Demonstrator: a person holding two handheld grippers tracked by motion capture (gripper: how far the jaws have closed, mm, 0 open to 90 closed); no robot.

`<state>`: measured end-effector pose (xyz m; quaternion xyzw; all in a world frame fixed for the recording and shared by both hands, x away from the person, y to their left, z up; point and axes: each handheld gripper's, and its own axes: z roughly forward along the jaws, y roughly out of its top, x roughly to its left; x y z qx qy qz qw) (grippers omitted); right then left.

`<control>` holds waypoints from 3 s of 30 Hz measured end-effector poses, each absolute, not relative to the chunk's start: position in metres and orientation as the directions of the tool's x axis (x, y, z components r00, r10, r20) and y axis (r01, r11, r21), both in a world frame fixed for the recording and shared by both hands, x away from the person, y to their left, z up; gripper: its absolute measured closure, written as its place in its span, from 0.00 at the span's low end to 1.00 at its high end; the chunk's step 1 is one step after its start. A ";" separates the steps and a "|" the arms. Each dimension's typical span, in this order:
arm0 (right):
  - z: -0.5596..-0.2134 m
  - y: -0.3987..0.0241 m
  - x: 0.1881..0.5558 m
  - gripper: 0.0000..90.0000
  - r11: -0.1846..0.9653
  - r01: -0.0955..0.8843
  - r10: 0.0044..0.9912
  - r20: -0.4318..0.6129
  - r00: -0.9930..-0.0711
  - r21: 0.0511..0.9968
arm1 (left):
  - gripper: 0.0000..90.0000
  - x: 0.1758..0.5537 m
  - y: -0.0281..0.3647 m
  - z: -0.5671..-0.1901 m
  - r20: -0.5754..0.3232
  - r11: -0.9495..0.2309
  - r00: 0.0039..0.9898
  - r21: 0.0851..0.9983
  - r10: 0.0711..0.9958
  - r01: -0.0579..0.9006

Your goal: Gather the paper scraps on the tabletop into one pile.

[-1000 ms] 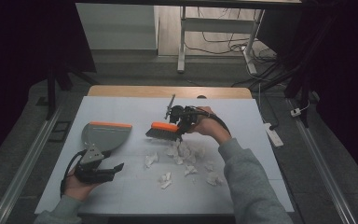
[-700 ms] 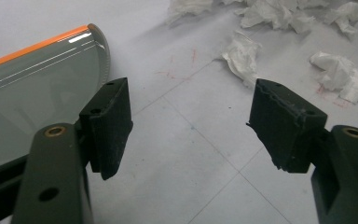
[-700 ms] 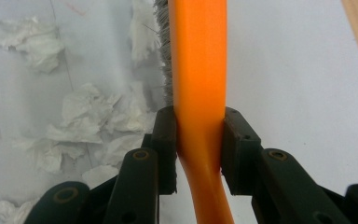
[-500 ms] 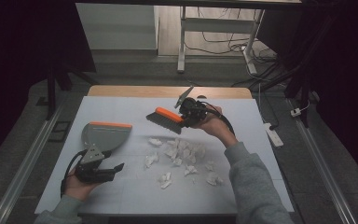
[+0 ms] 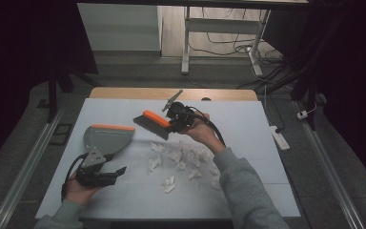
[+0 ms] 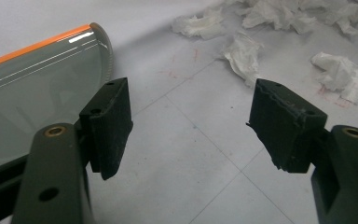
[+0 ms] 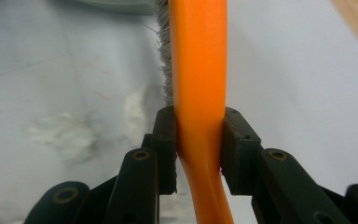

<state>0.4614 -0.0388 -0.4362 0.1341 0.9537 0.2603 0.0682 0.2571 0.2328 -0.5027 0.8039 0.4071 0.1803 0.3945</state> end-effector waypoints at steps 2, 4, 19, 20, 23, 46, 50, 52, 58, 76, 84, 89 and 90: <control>-0.434 -0.036 0.453 0.77 0.821 0.245 0.302 -0.029 -0.953 0.515 | 0.34 0.257 0.233 -0.503 -0.031 -0.357 0.602 0.781 0.798 0.512; -0.433 -0.034 0.444 0.77 0.802 0.282 0.326 0.010 -0.945 0.527 | 0.34 0.257 0.232 -0.502 -0.029 -0.357 0.601 0.782 0.799 0.512; -0.470 -0.014 0.439 0.77 0.729 0.548 0.532 0.164 -0.831 0.410 | 0.34 0.257 0.231 -0.503 -0.025 -0.366 0.608 0.779 0.794 0.510; -0.470 -0.019 0.441 0.77 0.720 0.569 0.546 0.180 -0.818 0.397 | 0.34 0.257 0.231 -0.503 -0.026 -0.366 0.609 0.779 0.793 0.509; -0.467 -0.040 0.444 0.77 0.699 0.612 0.596 0.171 -0.784 0.371 | 0.34 0.257 0.231 -0.503 -0.026 -0.366 0.610 0.779 0.792 0.508; -0.456 -0.037 0.377 0.77 0.763 0.493 0.409 0.278 -0.869 0.418 | 0.34 0.258 0.237 -0.502 -0.032 -0.341 0.586 0.787 0.809 0.514; -0.464 -0.025 0.373 0.77 0.790 0.476 0.395 0.272 -0.877 0.386 | 0.34 0.258 0.236 -0.502 -0.030 -0.347 0.590 0.784 0.806 0.514; -0.468 -0.022 0.374 0.77 0.808 0.460 0.396 0.239 -0.886 0.369 | 0.34 0.258 0.237 -0.502 -0.032 -0.345 0.590 0.785 0.807 0.514; -0.463 -0.045 0.390 0.77 0.792 0.513 0.486 0.165 -0.858 0.332 | 0.34 0.258 0.237 -0.503 -0.033 -0.346 0.592 0.784 0.806 0.515; -0.414 -0.085 0.353 0.77 0.750 0.469 0.435 0.187 -0.881 0.466 | 0.34 0.260 0.236 -0.503 -0.032 -0.345 0.586 0.783 0.809 0.518; -0.450 -0.029 0.364 0.77 0.767 0.494 0.414 0.272 -0.869 0.410 | 0.34 0.261 0.236 -0.503 -0.033 -0.343 0.588 0.785 0.808 0.516; -0.467 -0.016 0.382 0.77 0.795 0.496 0.457 0.193 -0.868 0.348 | 0.34 0.261 0.237 -0.503 -0.034 -0.343 0.592 0.787 0.806 0.513; -0.467 -0.021 0.386 0.77 0.787 0.513 0.473 0.200 -0.858 0.342 | 0.34 0.261 0.237 -0.503 -0.035 -0.343 0.592 0.788 0.805 0.512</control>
